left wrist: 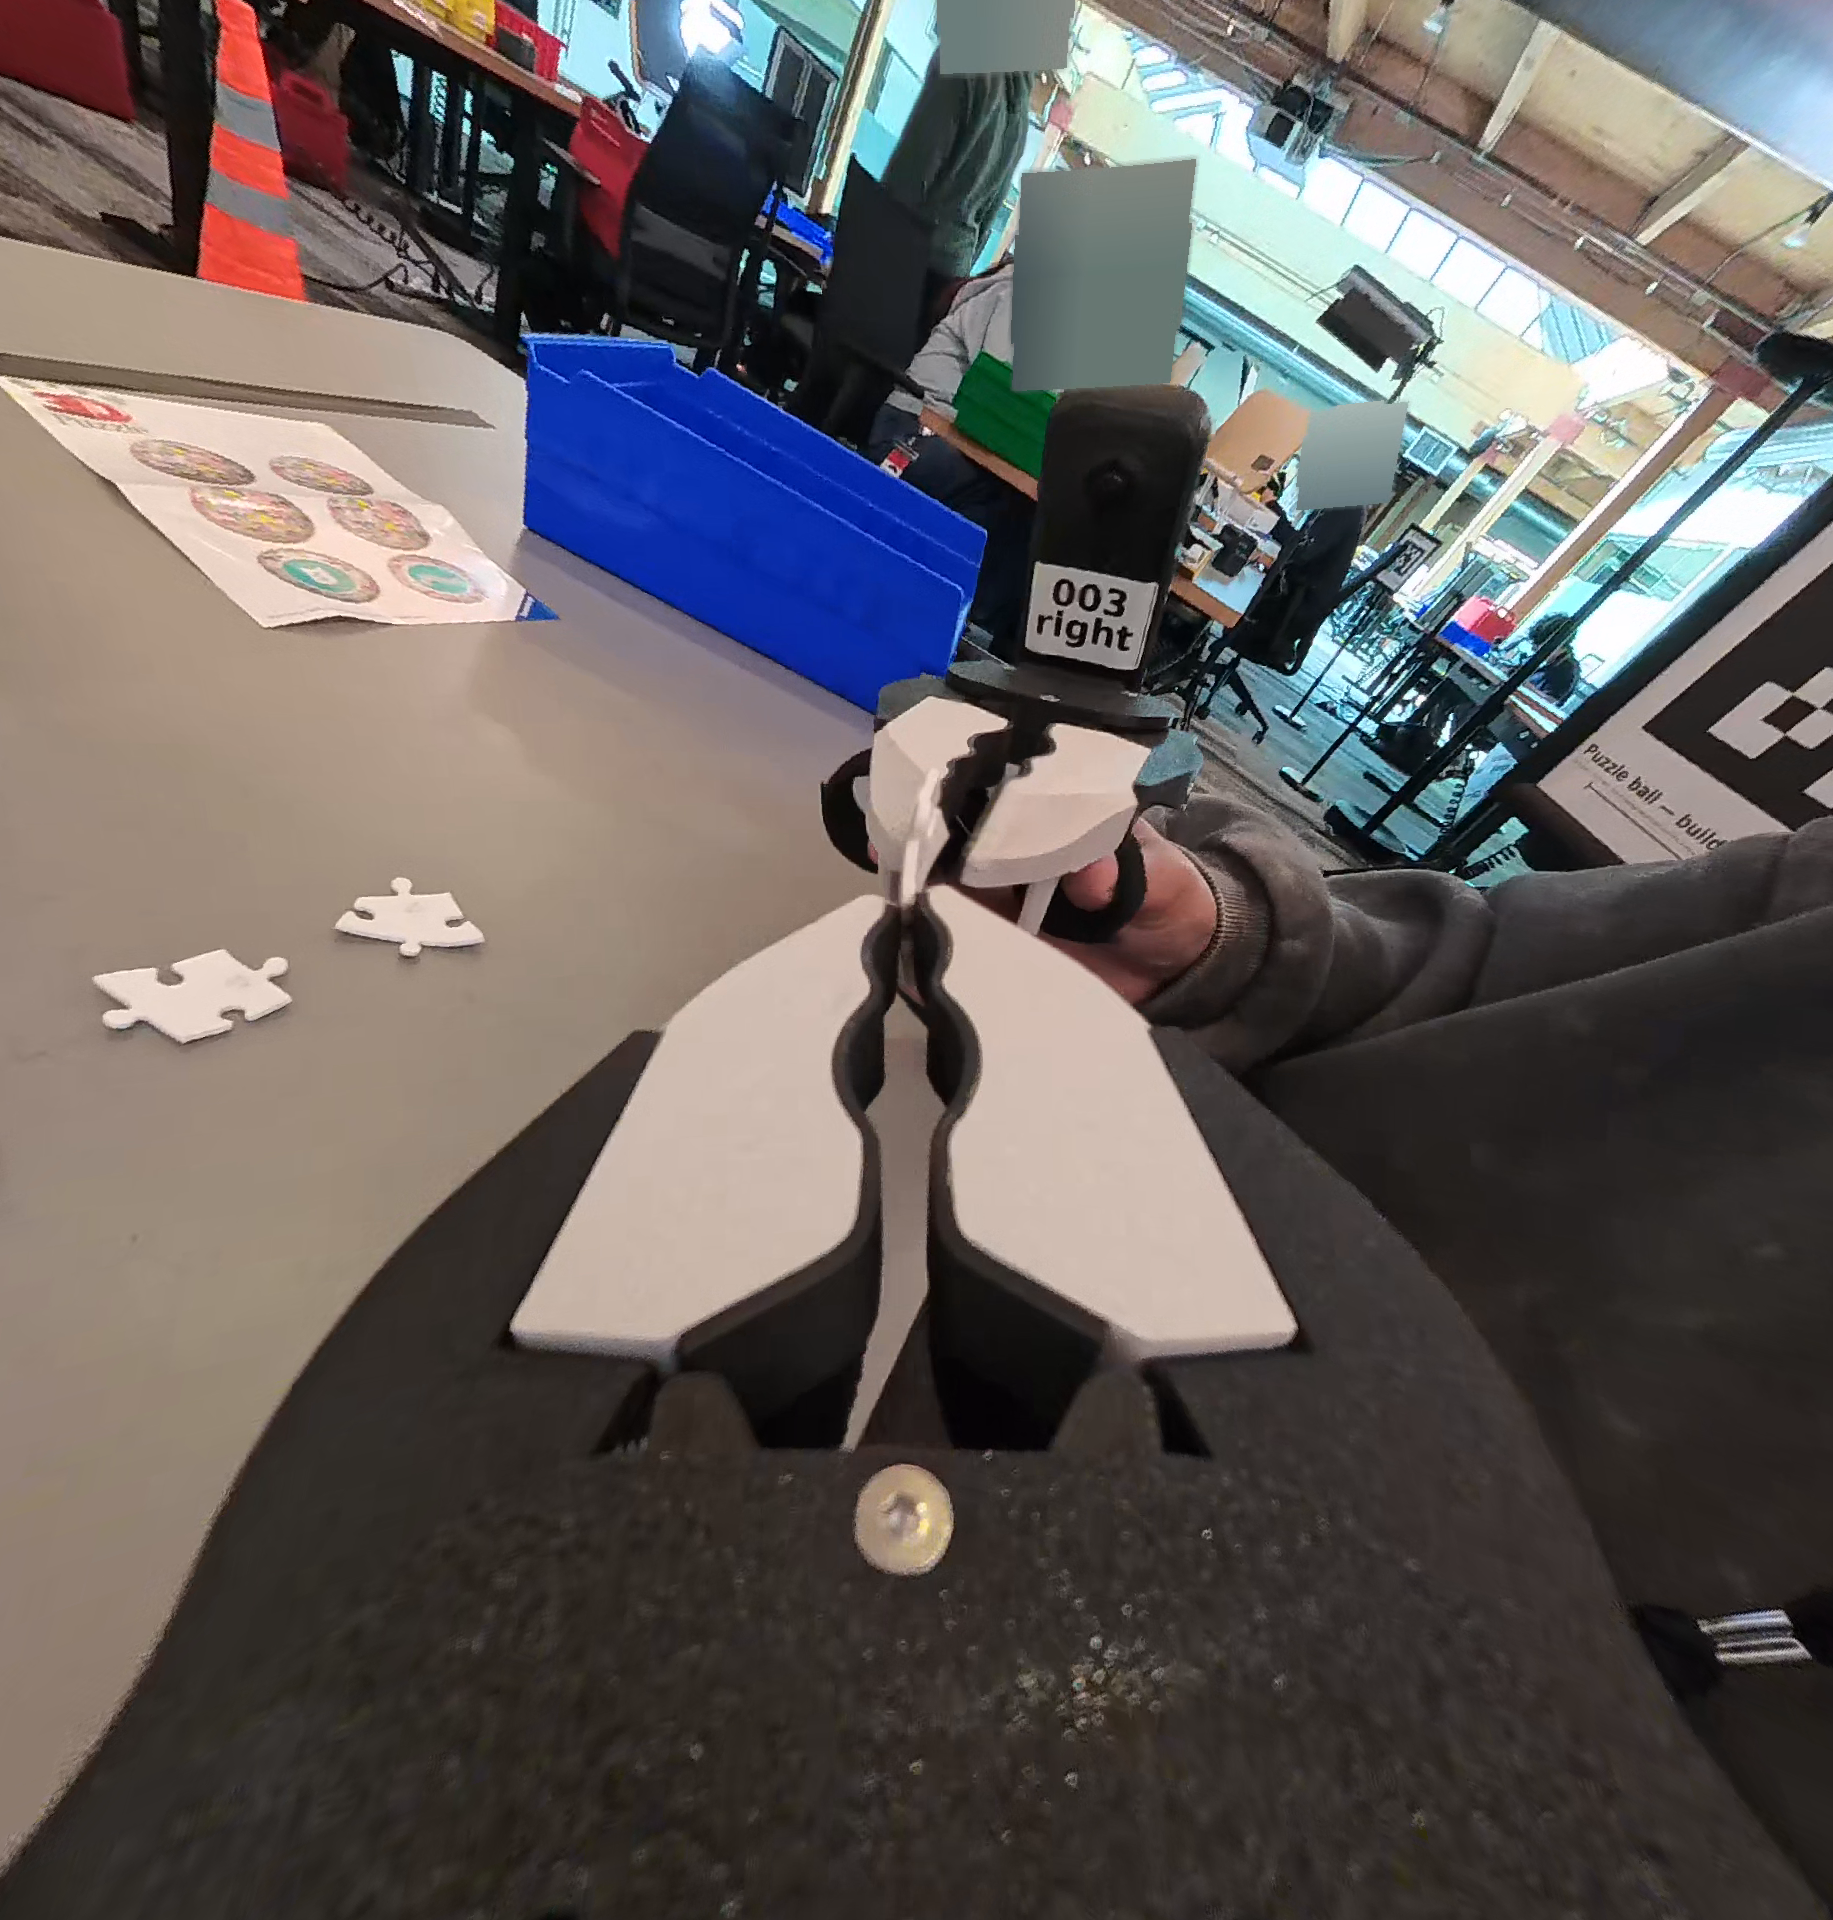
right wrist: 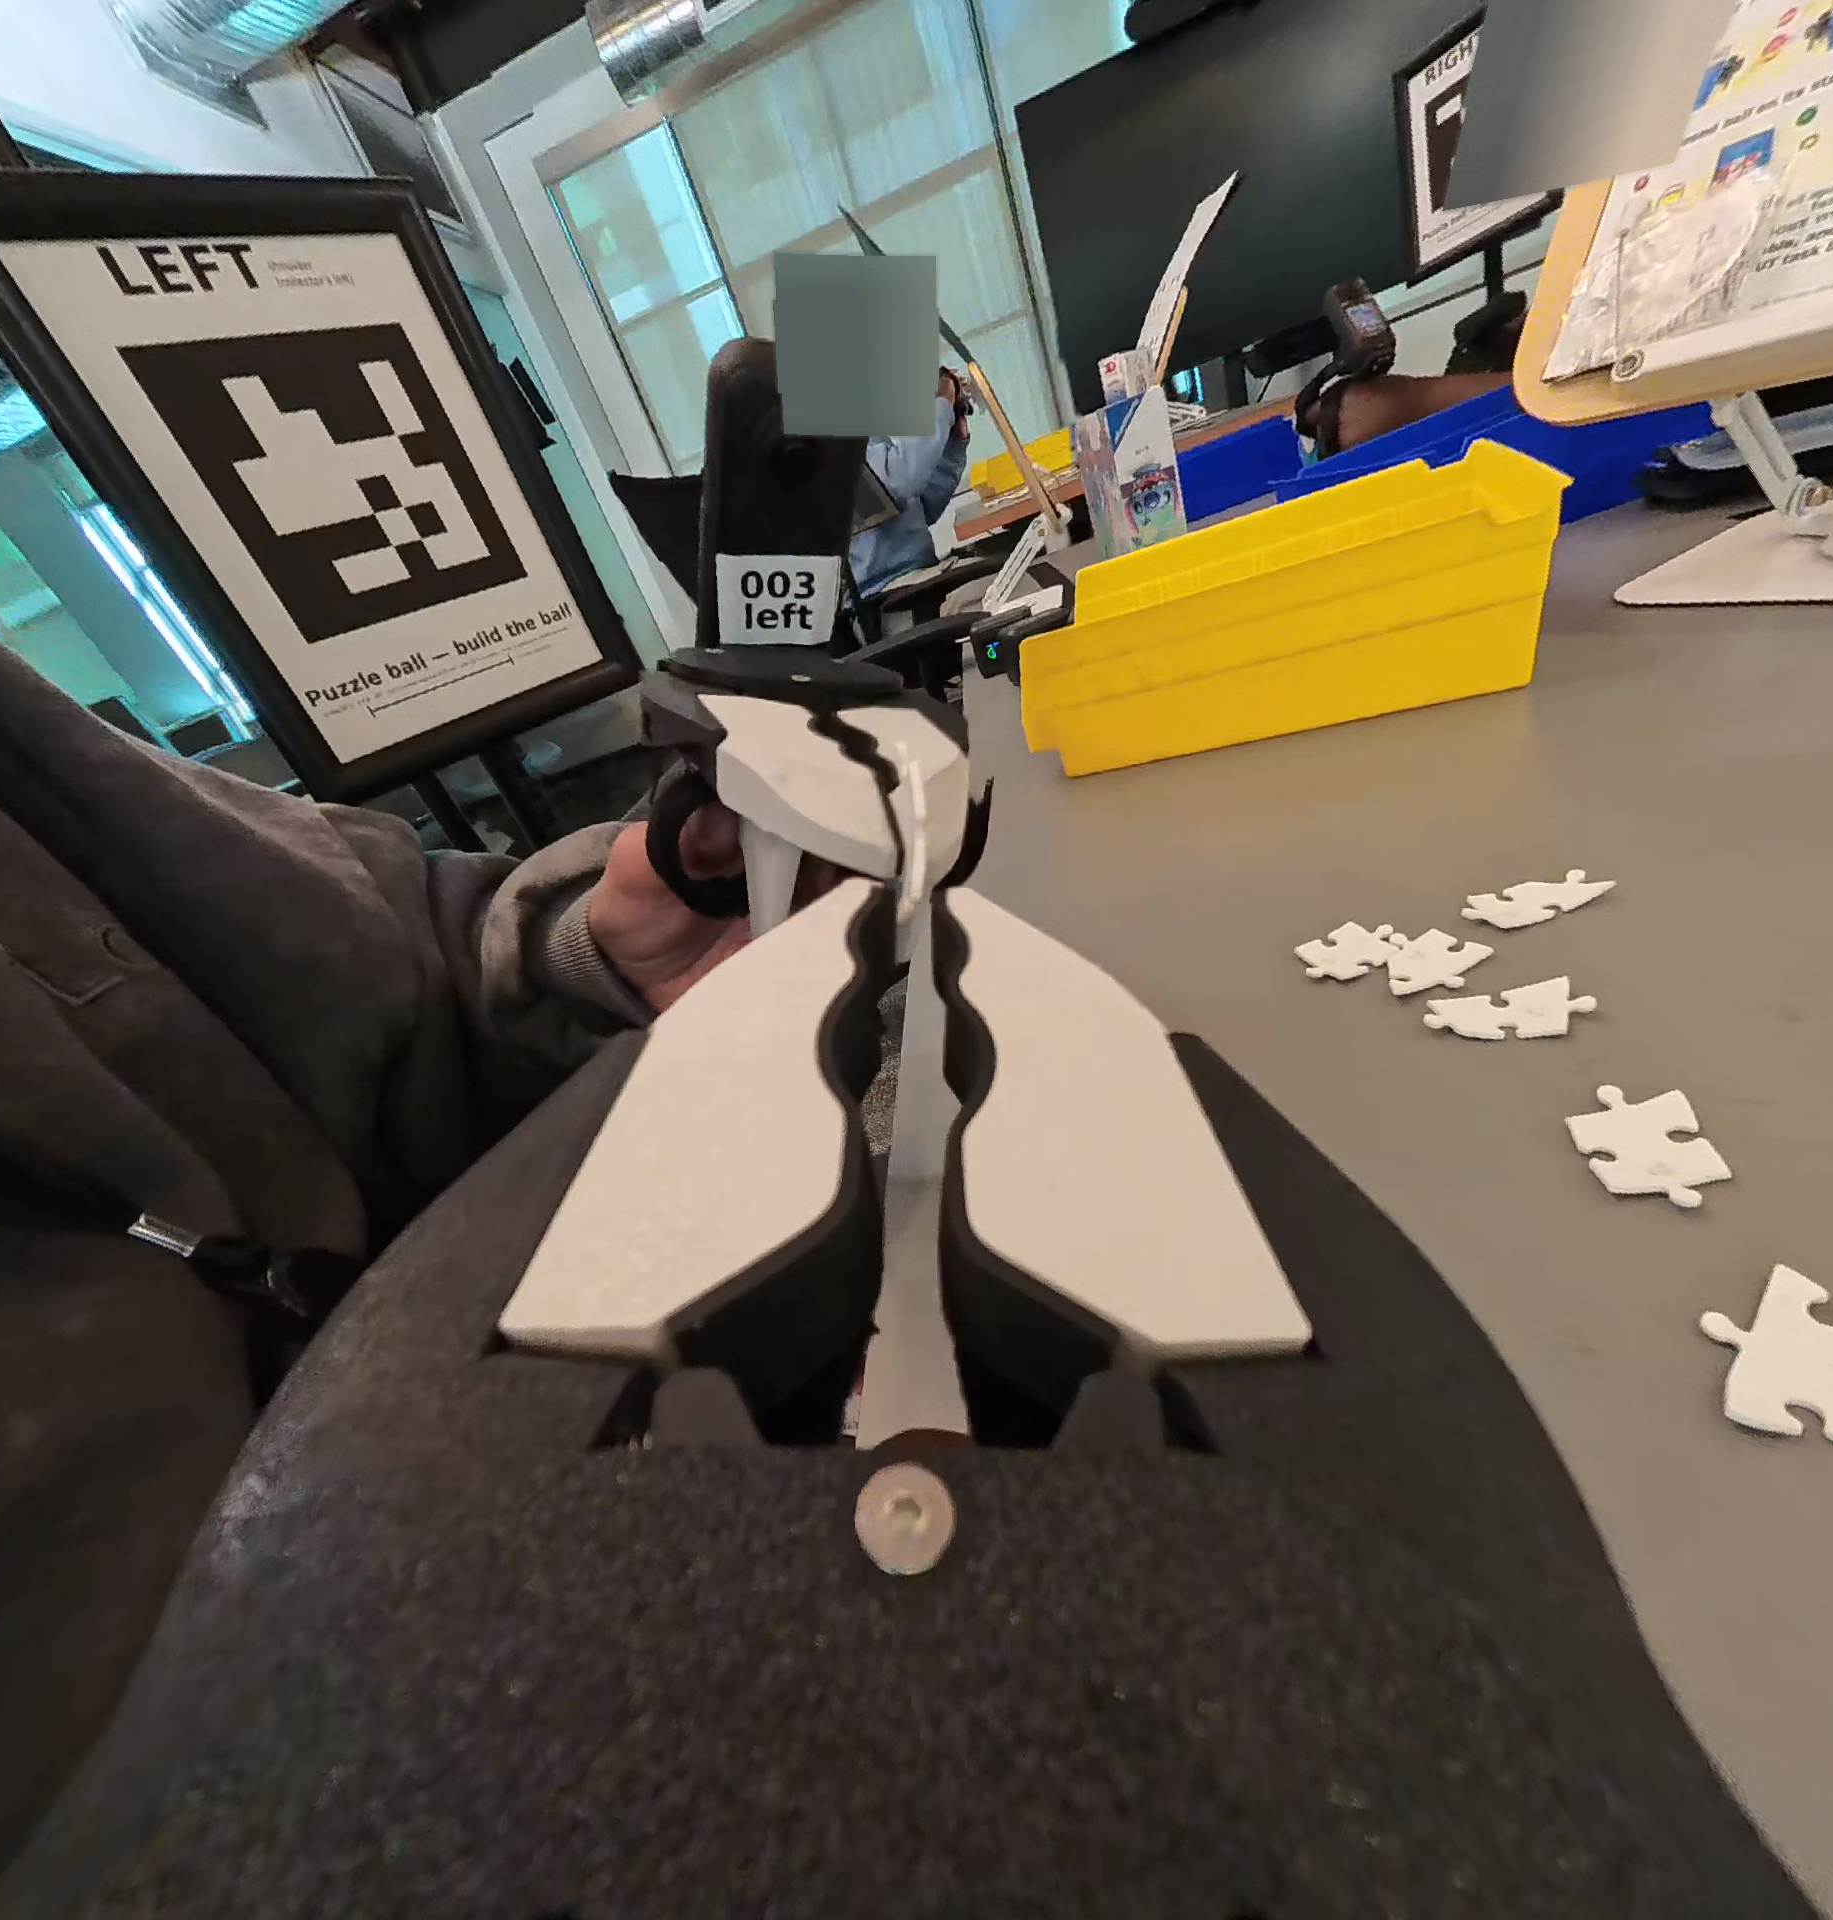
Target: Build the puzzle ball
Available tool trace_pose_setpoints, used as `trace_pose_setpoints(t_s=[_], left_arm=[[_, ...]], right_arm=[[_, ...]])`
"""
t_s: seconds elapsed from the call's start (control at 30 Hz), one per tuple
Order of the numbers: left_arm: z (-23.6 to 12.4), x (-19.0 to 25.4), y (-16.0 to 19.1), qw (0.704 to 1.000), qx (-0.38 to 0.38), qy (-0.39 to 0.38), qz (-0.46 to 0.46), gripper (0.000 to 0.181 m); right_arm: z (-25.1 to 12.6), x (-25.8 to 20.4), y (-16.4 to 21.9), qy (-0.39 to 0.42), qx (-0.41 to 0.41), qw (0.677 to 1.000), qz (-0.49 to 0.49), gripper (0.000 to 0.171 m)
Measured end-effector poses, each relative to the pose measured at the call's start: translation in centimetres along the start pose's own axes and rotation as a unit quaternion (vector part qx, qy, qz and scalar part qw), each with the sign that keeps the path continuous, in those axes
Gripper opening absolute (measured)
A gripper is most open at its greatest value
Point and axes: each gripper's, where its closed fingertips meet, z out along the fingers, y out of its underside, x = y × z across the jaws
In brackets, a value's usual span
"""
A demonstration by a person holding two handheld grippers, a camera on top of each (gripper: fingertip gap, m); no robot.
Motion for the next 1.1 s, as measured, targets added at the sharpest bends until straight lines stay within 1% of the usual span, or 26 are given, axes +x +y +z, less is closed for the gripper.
trace_pose_setpoints(t_s=[0.07, 0.27, 0.33, 0.47, 0.77, 0.9, 1.1], left_arm=[[0.2, 0.1, 0.1, 1.000, 0.000, 0.002, -0.001, 0.001], [0.8, 0.0, 1.3, 1.000, -0.028, -0.002, 0.005, 0.002], [0.8, 0.1, 1.4, 0.999, -0.032, -0.010, 0.017, 0.002], [0.7, 0.1, 1.6, 0.999, -0.039, -0.007, 0.012, 0.002], [0.1, -0.4, 1.2, 1.000, -0.025, 0.000, -0.015, 0.002], [0.2, -0.5, 1.2, 0.999, -0.023, 0.003, -0.023, 0.002], [0.5, -0.3, 1.2, 0.999, -0.025, 0.009, -0.023, 0.002]], right_arm=[[-0.1, 0.1, 0.2, 0.001, -0.005, 1.000, 0.004, 0.001], [-0.4, 0.2, 0.1, 0.015, -0.016, 1.000, -0.014, 0.000], [-0.3, 0.0, 0.3, 0.016, -0.025, 0.999, -0.025, 0.000], [-0.5, 0.1, 0.6, 0.031, -0.042, 0.997, -0.051, 0.000], [-1.4, 0.8, -0.1, 0.044, -0.018, 0.998, -0.051, 0.000], [-1.0, 0.9, -0.2, 0.038, -0.009, 0.998, -0.038, 0.012], [-0.5, 0.6, -0.3, 0.022, -0.002, 0.999, -0.024, 0.012]])
